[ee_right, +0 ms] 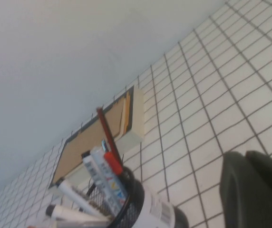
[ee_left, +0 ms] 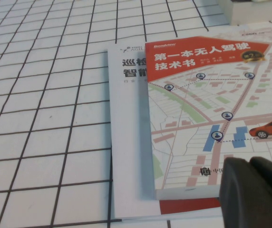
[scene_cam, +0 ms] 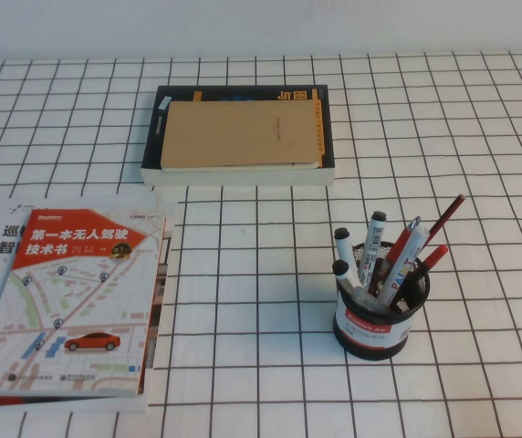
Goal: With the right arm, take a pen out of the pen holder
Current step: 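Take a marker out of the pen holder and lay it on the table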
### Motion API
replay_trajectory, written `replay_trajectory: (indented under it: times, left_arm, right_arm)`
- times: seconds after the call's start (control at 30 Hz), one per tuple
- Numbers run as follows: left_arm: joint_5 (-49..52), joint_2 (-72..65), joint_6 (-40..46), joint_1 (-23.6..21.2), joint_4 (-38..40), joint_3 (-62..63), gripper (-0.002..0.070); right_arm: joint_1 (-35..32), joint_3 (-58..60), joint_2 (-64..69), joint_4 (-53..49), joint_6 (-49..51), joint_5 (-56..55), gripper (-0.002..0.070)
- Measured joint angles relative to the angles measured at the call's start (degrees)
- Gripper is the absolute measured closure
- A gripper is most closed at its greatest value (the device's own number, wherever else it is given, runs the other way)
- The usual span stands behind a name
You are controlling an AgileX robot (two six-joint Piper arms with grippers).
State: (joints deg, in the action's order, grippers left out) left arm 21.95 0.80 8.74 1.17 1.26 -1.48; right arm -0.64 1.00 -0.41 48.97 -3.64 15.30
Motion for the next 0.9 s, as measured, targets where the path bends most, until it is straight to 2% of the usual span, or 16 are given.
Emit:
replay_trajectory:
  times: [0.2,0.43,0.63,0.8,0.9]
  left_arm:
    - [0.00,0.00,0.00,0.00,0.00,0.00,0.0679]
    - [0.00,0.00,0.00,0.00,0.00,0.00,0.0679]
    - [0.00,0.00,0.00,0.00,0.00,0.00,0.0679]
    - [0.00,0.00,0.00,0.00,0.00,0.00,0.0679]
    - [0.00,0.00,0.00,0.00,0.00,0.00,0.0679]
  right_arm:
    - [0.00,-6.80,7.13,0.01,-3.78,7.85,0.0692]
    - [0.00,-18.71,24.20,-0.62,-12.96,16.45,0.0692]
    - [0.00,-27.42,38.69,-2.78,-17.07,21.38,0.0692]
    - [0.13,-30.79,47.01,-3.27,-18.81,21.07,0.0692]
    - [2.74,-32.12,50.36,-3.47,-18.81,16.69,0.0692]
